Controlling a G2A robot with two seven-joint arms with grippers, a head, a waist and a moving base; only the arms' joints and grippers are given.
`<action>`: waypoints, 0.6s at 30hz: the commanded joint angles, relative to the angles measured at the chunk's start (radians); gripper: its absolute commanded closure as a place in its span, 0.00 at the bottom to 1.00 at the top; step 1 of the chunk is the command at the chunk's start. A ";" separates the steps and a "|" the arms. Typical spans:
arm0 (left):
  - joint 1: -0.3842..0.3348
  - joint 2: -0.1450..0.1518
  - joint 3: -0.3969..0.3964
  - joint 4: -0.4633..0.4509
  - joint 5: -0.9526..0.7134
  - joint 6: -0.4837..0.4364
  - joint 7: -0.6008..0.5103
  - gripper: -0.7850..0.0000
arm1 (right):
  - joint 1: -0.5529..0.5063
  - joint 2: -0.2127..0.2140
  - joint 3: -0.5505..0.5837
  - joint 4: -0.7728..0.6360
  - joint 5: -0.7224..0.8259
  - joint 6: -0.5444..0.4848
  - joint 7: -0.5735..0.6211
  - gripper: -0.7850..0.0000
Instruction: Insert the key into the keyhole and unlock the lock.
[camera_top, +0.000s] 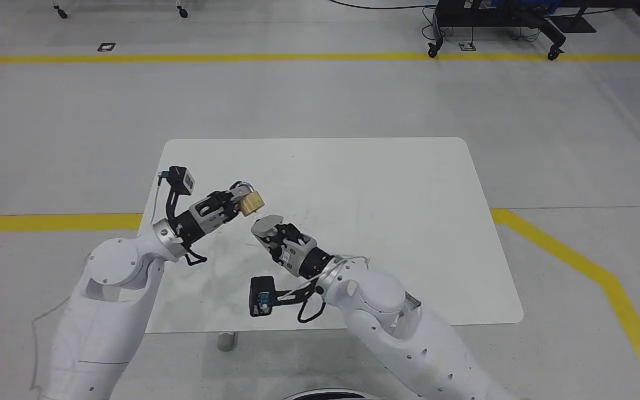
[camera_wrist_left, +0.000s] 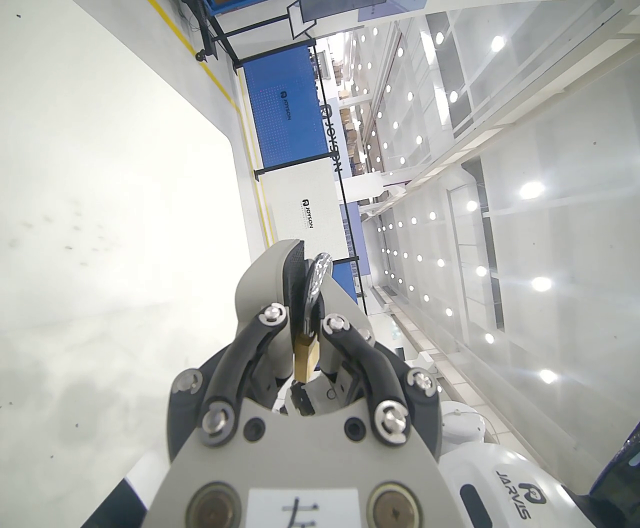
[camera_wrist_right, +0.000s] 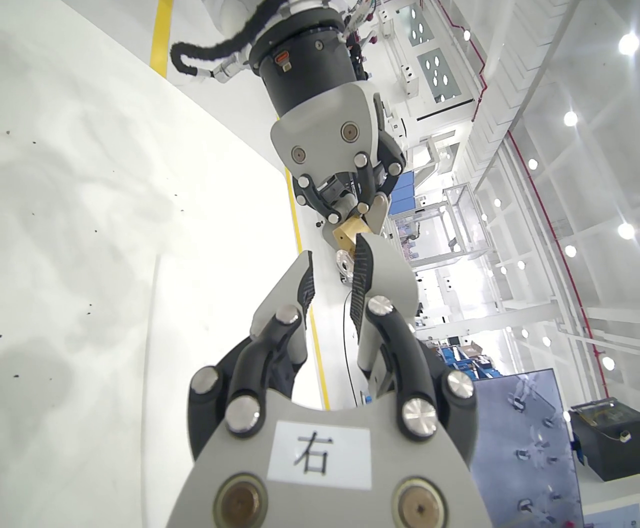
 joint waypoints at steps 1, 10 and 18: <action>0.001 0.000 -0.001 -0.002 0.002 0.001 0.002 1.00 | 0.003 -0.002 -0.009 0.004 -0.020 0.009 0.027 0.76; 0.007 0.000 -0.003 -0.014 0.012 0.001 0.005 1.00 | 0.014 -0.016 -0.054 0.025 -0.083 0.063 0.103 0.82; 0.008 0.001 -0.003 -0.026 0.020 0.007 0.002 1.00 | 0.010 -0.021 -0.063 0.036 -0.103 0.098 0.120 0.94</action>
